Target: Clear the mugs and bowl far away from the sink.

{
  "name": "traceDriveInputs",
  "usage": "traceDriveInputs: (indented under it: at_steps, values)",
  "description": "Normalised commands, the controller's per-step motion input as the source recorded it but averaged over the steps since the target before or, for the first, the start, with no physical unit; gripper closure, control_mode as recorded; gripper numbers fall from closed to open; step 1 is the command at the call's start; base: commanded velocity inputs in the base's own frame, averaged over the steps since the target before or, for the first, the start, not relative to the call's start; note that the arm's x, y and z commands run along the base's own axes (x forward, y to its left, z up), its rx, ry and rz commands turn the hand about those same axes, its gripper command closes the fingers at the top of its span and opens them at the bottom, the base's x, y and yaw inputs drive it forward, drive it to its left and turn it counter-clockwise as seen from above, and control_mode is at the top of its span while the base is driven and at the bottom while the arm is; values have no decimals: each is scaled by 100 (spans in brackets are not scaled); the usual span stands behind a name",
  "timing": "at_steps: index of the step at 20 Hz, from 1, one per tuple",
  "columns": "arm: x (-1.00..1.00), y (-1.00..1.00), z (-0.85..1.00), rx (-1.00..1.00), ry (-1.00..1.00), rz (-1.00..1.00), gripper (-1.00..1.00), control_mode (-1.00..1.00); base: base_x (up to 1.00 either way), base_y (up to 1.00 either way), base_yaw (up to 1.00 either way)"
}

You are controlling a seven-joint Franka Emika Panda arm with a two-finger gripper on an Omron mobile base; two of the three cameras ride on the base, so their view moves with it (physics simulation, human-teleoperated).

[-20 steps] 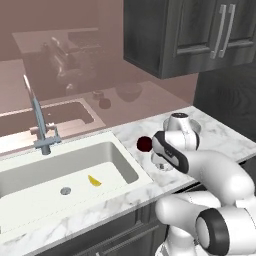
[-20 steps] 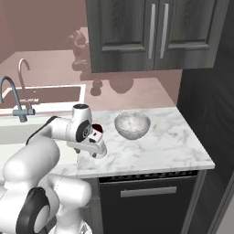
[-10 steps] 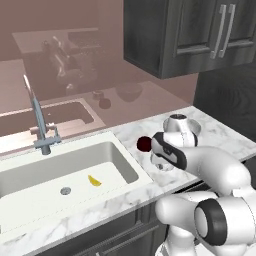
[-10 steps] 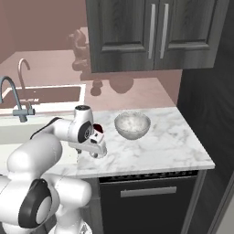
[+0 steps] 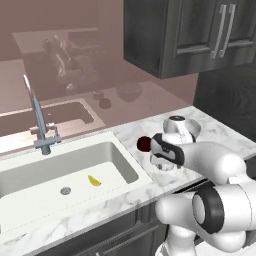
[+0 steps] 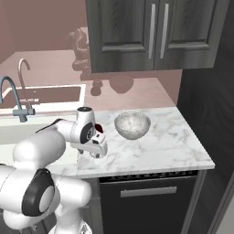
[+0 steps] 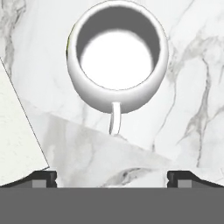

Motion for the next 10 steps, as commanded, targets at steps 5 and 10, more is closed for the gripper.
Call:
traceDriveInputs:
  at_steps: [5, 10]
  values:
    - [14, -1, -12, 0, 0, 0, -100, -100, 0, 0, 0]
    - [7, 0, -16, 0, 0, 0, -100, -100, 0, 0, 0]
